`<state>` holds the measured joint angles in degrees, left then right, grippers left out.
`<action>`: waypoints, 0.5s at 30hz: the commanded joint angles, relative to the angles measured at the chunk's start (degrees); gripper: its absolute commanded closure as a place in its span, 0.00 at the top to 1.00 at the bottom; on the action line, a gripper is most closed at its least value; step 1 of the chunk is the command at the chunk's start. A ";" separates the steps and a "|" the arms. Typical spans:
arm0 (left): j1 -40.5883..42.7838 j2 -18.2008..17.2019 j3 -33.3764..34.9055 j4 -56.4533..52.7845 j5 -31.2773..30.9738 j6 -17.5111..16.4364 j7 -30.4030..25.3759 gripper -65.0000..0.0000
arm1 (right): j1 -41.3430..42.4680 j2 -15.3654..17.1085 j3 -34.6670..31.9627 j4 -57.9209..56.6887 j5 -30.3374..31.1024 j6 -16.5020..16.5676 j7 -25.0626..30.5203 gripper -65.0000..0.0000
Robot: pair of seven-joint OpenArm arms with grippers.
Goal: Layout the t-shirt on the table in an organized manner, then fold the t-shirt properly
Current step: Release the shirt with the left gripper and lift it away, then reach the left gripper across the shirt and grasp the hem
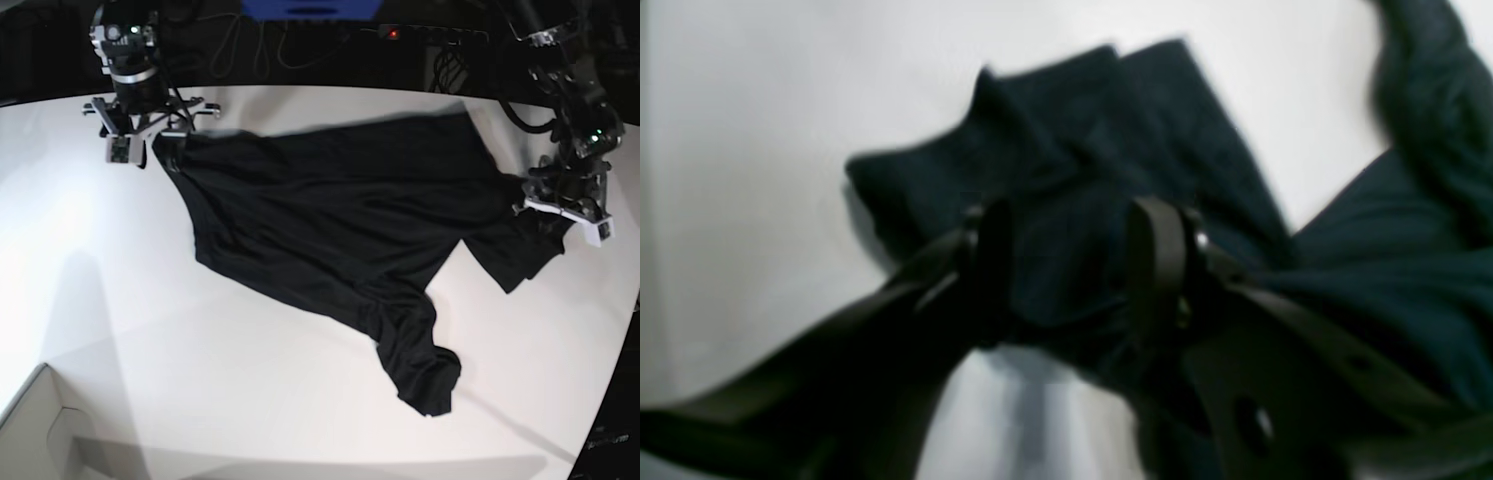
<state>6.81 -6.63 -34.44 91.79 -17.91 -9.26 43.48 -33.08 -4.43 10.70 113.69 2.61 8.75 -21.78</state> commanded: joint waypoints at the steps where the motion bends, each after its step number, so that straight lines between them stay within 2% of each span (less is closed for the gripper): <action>1: -1.67 -0.44 -0.16 0.74 -0.42 -0.28 -1.42 0.42 | -0.28 0.16 -0.02 0.99 0.33 0.17 1.43 0.48; 11: -5.97 -0.44 0.28 -7.52 -0.42 -0.72 -1.07 0.39 | 0.33 0.34 -0.02 0.73 0.33 0.17 1.08 0.48; 13: -5.97 -0.44 0.28 -8.05 -0.42 -0.72 -1.24 0.28 | 0.33 0.34 -0.02 0.73 0.33 0.17 1.08 0.48; 15: -5.97 -0.44 0.19 -7.88 -0.77 -0.46 -1.24 0.06 | 0.33 0.34 -0.02 0.73 0.33 0.17 1.08 0.48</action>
<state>1.74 -6.50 -34.06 82.81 -18.22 -9.63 43.29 -32.60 -4.27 10.70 113.58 2.63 8.75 -22.04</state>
